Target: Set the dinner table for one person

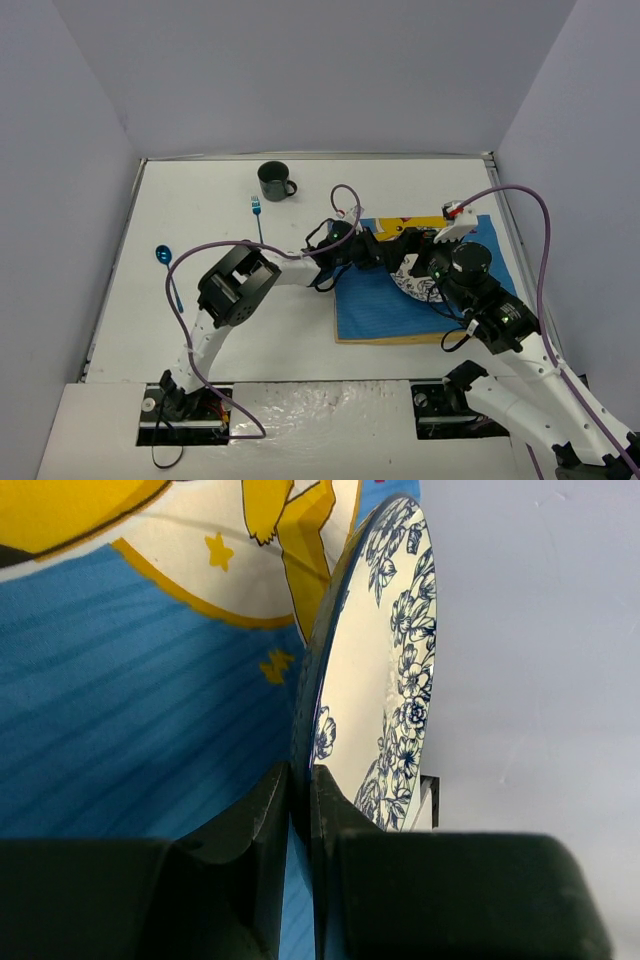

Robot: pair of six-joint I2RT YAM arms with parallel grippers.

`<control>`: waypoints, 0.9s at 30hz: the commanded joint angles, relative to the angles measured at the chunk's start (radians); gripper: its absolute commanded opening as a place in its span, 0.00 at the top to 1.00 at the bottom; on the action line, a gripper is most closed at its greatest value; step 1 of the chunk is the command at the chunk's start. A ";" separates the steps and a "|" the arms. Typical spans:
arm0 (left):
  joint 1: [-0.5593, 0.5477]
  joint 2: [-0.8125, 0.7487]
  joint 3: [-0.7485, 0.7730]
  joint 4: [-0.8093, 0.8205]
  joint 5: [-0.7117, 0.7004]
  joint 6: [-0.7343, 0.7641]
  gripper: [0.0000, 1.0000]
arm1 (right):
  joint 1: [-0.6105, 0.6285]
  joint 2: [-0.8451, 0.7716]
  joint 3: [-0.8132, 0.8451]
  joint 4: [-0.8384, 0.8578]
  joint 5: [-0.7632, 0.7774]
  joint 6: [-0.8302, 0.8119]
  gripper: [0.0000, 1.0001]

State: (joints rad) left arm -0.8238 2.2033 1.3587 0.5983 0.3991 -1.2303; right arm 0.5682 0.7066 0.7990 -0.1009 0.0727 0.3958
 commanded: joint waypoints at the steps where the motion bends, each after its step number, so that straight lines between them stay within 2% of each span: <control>1: -0.006 -0.047 0.096 0.240 0.035 -0.057 1.00 | -0.005 -0.011 0.012 0.044 -0.001 0.006 0.00; 12: -0.006 0.004 0.114 0.247 0.032 -0.064 1.00 | -0.005 -0.015 -0.001 0.043 -0.005 0.008 0.00; 17: -0.006 0.006 0.075 0.251 0.014 -0.081 0.99 | -0.005 -0.019 -0.004 0.042 0.002 0.006 0.00; 20: -0.006 -0.010 0.052 0.227 0.001 -0.077 0.87 | -0.004 -0.019 -0.004 0.041 0.003 0.003 0.00; 21: -0.006 -0.018 0.046 0.218 -0.005 -0.073 0.87 | -0.004 -0.021 -0.001 0.039 0.004 0.001 0.00; 27: -0.003 -0.105 0.005 0.072 -0.049 0.021 0.49 | -0.004 -0.022 0.010 0.024 0.028 -0.014 0.00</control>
State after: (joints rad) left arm -0.8238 2.2601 1.3664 0.6269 0.3816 -1.2589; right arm 0.5682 0.6894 0.7929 -0.1203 0.0737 0.3937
